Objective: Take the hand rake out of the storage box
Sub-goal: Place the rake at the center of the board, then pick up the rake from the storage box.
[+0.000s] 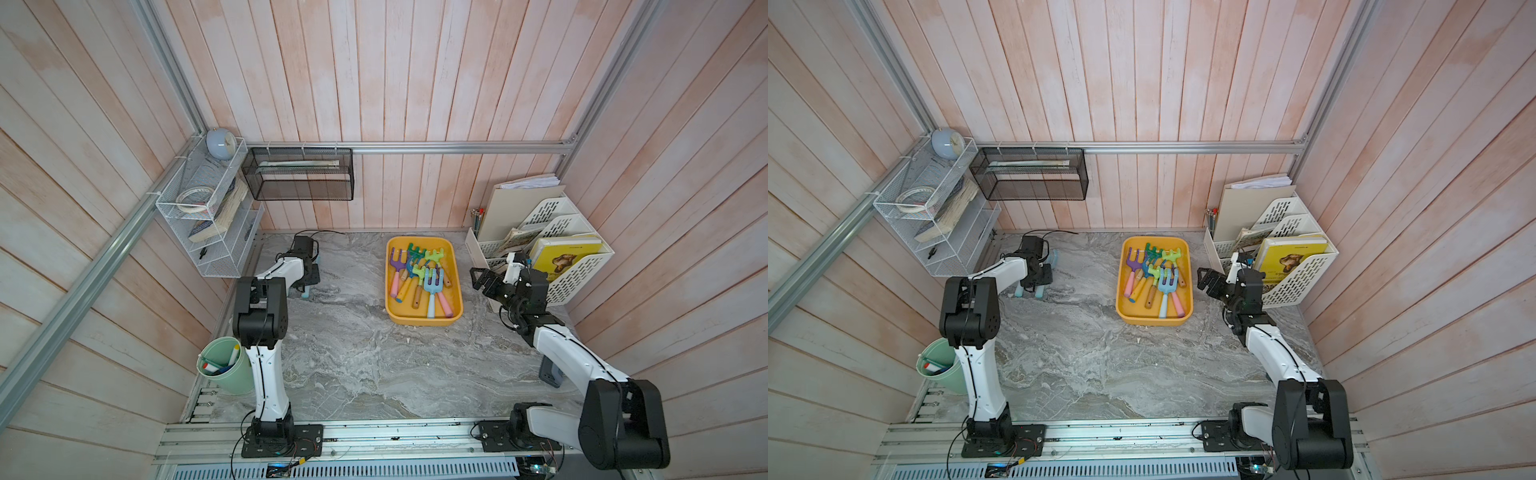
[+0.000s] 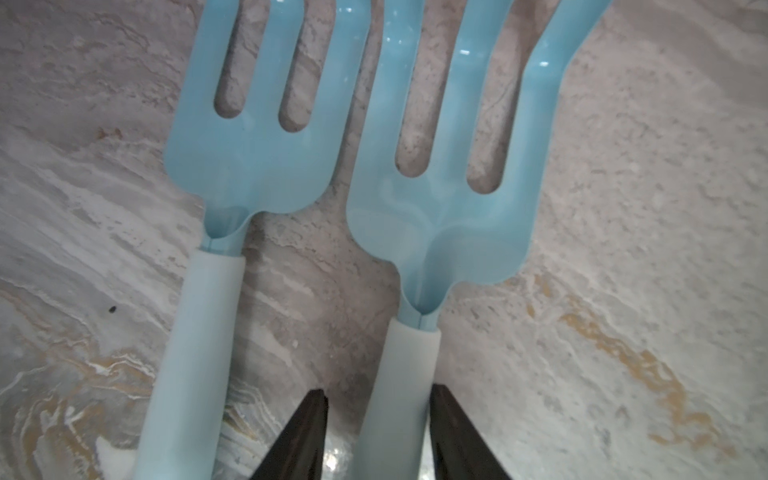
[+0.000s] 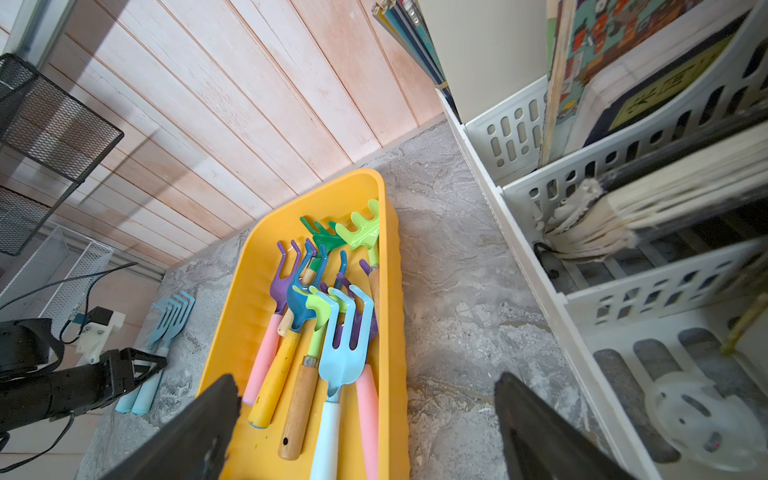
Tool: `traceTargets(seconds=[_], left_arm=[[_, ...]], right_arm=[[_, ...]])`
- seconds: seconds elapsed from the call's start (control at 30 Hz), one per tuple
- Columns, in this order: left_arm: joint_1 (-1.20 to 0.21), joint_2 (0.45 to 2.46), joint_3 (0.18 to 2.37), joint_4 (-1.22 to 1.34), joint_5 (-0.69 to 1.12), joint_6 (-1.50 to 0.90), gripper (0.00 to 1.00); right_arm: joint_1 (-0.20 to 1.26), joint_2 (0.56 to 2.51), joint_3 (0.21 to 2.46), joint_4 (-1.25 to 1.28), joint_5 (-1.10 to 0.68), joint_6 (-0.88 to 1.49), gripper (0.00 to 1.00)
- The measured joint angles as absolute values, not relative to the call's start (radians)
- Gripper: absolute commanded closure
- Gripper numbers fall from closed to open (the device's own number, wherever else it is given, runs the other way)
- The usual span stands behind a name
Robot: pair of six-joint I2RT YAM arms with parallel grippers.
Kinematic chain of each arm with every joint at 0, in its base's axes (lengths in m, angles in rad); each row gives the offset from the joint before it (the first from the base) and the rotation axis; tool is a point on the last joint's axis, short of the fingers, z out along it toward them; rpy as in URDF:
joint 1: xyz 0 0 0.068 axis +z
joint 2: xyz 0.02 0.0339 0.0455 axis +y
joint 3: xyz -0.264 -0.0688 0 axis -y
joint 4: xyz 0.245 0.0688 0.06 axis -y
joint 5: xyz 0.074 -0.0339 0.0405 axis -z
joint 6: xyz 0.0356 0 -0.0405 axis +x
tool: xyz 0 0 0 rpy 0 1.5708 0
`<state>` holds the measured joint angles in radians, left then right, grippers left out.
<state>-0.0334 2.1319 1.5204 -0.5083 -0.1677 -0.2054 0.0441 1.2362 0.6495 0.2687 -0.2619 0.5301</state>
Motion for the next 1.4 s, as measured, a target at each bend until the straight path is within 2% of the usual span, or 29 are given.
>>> traceTargets(seconds=[0.33, 0.43, 0.77, 0.87, 0.93, 1.0, 1.03, 1.07, 1.1, 1.27, 1.4], left_arm=[[-0.032, 2.137, 1.52, -0.508, -0.164, -0.206, 0.58], [-0.031, 2.138, 1.52, -0.506, -0.162, -0.206, 0.64], [-0.022, 2.138, 1.52, -0.505, -0.152, -0.208, 0.56], [-0.022, 2.136, 1.52, -0.506, -0.153, -0.213, 0.46], [-0.025, 2.128, 1.52, -0.513, -0.154, -0.217, 0.44], [-0.031, 2.107, 1.516, -0.522, -0.16, -0.221, 0.35], [-0.038, 2.08, 1.507, -0.526, -0.166, -0.218, 0.25], [-0.044, 2.058, 1.499, -0.529, -0.173, -0.226, 0.09], [-0.055, 2.022, 1.488, -0.531, -0.187, -0.228, 0.0], [-0.162, 1.817, 1.45, -0.492, -0.27, -0.233, 0.0], [-0.293, 1.681, 1.39, -0.376, -0.261, -0.241, 0.0]], right_arm=[[0.044, 1.236, 0.649, 0.269, -0.262, 0.53, 0.02], [0.044, 1.236, 0.649, 0.269, -0.262, 0.53, 0.02], [0.043, 1.236, 0.649, 0.269, -0.263, 0.53, 0.02], [0.042, 1.236, 0.648, 0.269, -0.263, 0.53, 0.02], [0.042, 1.236, 0.648, 0.269, -0.263, 0.53, 0.02], [0.042, 1.236, 0.648, 0.269, -0.263, 0.53, 0.02], [0.042, 1.236, 0.648, 0.269, -0.263, 0.53, 0.02], [0.042, 1.236, 0.648, 0.269, -0.262, 0.53, 0.02], [0.042, 1.236, 0.648, 0.269, -0.262, 0.53, 0.02], [0.042, 1.236, 0.648, 0.269, -0.261, 0.53, 0.02], [0.042, 1.241, 0.648, 0.268, -0.258, 0.53, 0.02]])
